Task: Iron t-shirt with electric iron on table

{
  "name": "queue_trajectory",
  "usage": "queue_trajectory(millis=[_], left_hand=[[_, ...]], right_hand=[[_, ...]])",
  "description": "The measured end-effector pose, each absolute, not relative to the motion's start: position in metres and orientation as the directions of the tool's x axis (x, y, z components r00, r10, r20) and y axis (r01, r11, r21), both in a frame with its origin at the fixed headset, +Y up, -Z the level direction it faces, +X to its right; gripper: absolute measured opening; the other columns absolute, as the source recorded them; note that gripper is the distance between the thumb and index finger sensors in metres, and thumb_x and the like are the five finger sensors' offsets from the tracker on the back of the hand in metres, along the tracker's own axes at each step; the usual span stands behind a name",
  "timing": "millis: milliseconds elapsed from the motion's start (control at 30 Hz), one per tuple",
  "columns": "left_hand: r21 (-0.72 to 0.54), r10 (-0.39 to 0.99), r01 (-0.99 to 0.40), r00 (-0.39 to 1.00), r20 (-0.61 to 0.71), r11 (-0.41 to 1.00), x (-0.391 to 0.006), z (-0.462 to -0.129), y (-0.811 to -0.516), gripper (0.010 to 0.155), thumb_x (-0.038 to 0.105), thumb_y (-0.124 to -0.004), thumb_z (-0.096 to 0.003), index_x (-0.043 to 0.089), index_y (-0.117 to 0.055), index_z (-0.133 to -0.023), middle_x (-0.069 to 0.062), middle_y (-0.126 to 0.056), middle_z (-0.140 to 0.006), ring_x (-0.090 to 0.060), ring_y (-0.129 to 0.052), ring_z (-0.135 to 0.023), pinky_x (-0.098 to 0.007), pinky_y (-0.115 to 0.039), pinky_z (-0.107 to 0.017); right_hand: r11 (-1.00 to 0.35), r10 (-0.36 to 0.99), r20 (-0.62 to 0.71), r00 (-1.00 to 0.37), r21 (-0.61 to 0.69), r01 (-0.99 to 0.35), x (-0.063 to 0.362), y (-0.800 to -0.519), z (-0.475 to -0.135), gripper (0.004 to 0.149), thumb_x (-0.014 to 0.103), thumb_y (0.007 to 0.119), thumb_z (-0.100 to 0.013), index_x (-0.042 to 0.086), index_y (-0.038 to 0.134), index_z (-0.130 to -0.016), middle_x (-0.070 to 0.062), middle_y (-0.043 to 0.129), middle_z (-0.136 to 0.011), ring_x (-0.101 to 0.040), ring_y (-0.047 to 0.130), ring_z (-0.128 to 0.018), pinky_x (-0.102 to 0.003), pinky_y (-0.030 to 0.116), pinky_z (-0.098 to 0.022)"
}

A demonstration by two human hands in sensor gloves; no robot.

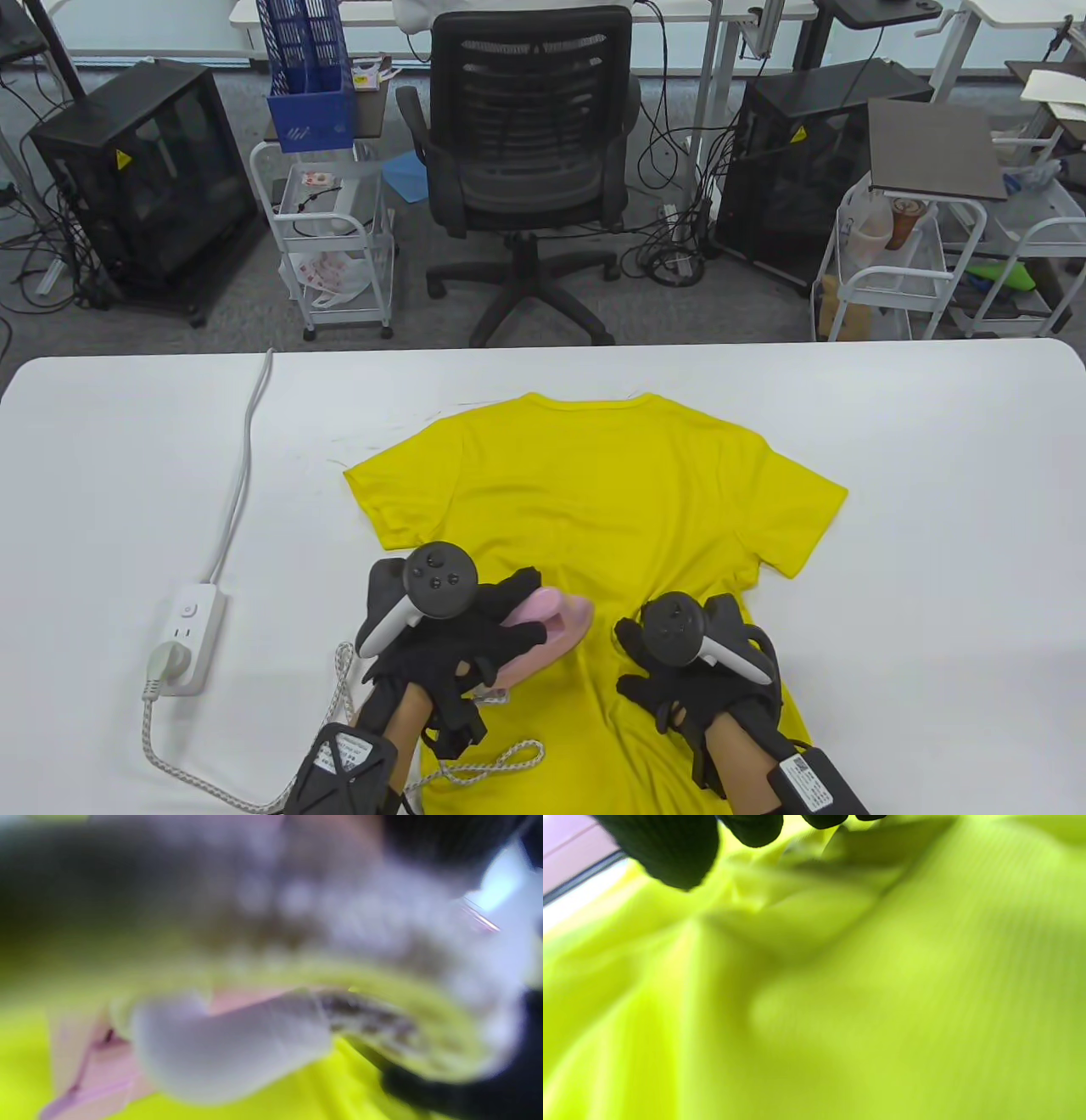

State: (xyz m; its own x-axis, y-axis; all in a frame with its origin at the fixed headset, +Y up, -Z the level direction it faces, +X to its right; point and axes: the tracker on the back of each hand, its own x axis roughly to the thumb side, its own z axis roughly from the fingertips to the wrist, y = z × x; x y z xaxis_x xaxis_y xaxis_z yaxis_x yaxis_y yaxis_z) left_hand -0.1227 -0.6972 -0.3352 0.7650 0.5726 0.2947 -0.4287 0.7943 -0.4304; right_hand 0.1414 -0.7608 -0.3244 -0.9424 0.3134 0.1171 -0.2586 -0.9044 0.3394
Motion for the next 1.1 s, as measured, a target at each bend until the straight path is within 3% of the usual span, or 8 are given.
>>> queue_trajectory(millis=[167,300,533,700,800,933,1033,1100], left_hand=[[-0.492,0.51,-0.282,0.747,0.426,0.823,-0.071,-0.32,-0.704,0.072,0.059,-0.083,-0.0396,0.036,-0.06,-0.104,0.006,-0.091,-0.078,-0.016,-0.099,-0.053,-0.051,-0.074,-0.065],[-0.497,0.45,-0.203,0.772,0.449,0.844,-0.051,-0.313,-0.725,0.072,0.06,-0.08,-0.0395,0.038,-0.056,-0.104,0.008,-0.089,-0.078,-0.014,-0.098,-0.053,-0.049,-0.075,-0.065],[-0.478,0.452,-0.257,0.819,0.353,0.84,-0.093,-0.322,-0.724,0.072,0.06,-0.081,-0.0383,0.039,-0.058,-0.103,0.006,-0.09,-0.078,-0.015,-0.099,-0.053,-0.051,-0.075,-0.064],[-0.459,0.486,-0.354,0.849,0.207,0.815,-0.13,-0.335,-0.722,0.072,0.058,-0.083,-0.0393,0.035,-0.059,-0.104,0.003,-0.09,-0.077,-0.018,-0.098,-0.052,-0.052,-0.073,-0.064],[-0.462,0.494,-0.337,0.825,0.275,0.82,-0.105,-0.327,-0.723,0.072,0.058,-0.083,-0.0396,0.036,-0.059,-0.104,0.004,-0.091,-0.076,-0.017,-0.098,-0.051,-0.052,-0.074,-0.064],[-0.518,0.502,-0.258,0.762,0.41,0.815,-0.039,-0.311,-0.724,0.072,0.059,-0.081,-0.0403,0.036,-0.057,-0.104,0.006,-0.089,-0.079,-0.016,-0.098,-0.053,-0.051,-0.074,-0.065],[-0.546,0.484,-0.174,0.72,0.497,0.819,-0.001,-0.298,-0.727,0.071,0.06,-0.079,-0.0409,0.037,-0.056,-0.105,0.006,-0.088,-0.08,-0.015,-0.098,-0.055,-0.05,-0.073,-0.066],[-0.578,0.491,-0.115,0.673,0.553,0.808,0.013,-0.289,-0.728,0.071,0.061,-0.078,-0.0405,0.038,-0.057,-0.104,0.008,-0.089,-0.08,-0.015,-0.098,-0.055,-0.05,-0.074,-0.066]], right_hand=[[-0.848,0.241,-0.01,-0.971,0.484,-0.215,0.188,-0.783,-0.329,0.071,0.052,0.079,-0.044,0.041,0.039,-0.102,-0.003,0.022,-0.113,-0.039,0.021,-0.102,-0.065,0.032,-0.071],[-0.844,0.309,-0.112,-0.944,0.426,-0.327,0.222,-0.78,-0.331,0.069,0.041,0.086,-0.044,0.04,0.048,-0.101,-0.003,0.028,-0.113,-0.037,0.023,-0.103,-0.066,0.029,-0.07],[-0.787,0.398,-0.253,-0.882,0.4,-0.47,0.251,-0.784,-0.329,0.068,0.033,0.084,-0.045,0.042,0.046,-0.102,-0.001,0.021,-0.113,-0.032,0.014,-0.103,-0.066,0.023,-0.07],[-0.852,0.331,-0.302,-0.894,0.312,-0.421,0.254,-0.781,-0.33,0.062,0.026,0.078,-0.047,0.04,0.049,-0.101,-0.005,0.027,-0.113,-0.035,0.018,-0.102,-0.065,0.025,-0.07],[-0.916,0.23,-0.252,-0.94,0.27,-0.296,0.251,-0.774,-0.33,0.06,0.028,0.077,-0.046,0.035,0.052,-0.101,-0.007,0.031,-0.112,-0.038,0.022,-0.102,-0.065,0.029,-0.07],[-0.844,0.407,-0.154,-0.9,0.313,-0.436,0.244,-0.78,-0.333,0.06,0.033,0.076,-0.047,0.039,0.05,-0.101,-0.004,0.03,-0.112,-0.035,0.022,-0.102,-0.064,0.029,-0.07],[-0.791,0.406,-0.168,-0.898,0.427,-0.438,0.243,-0.788,-0.333,0.061,0.034,0.075,-0.049,0.04,0.044,-0.101,-0.001,0.02,-0.112,-0.032,0.011,-0.102,-0.062,0.019,-0.07],[-0.819,0.41,-0.161,-0.898,0.369,-0.44,0.244,-0.786,-0.334,0.059,0.034,0.075,-0.048,0.039,0.05,-0.101,-0.002,0.028,-0.113,-0.033,0.02,-0.103,-0.063,0.025,-0.07]])
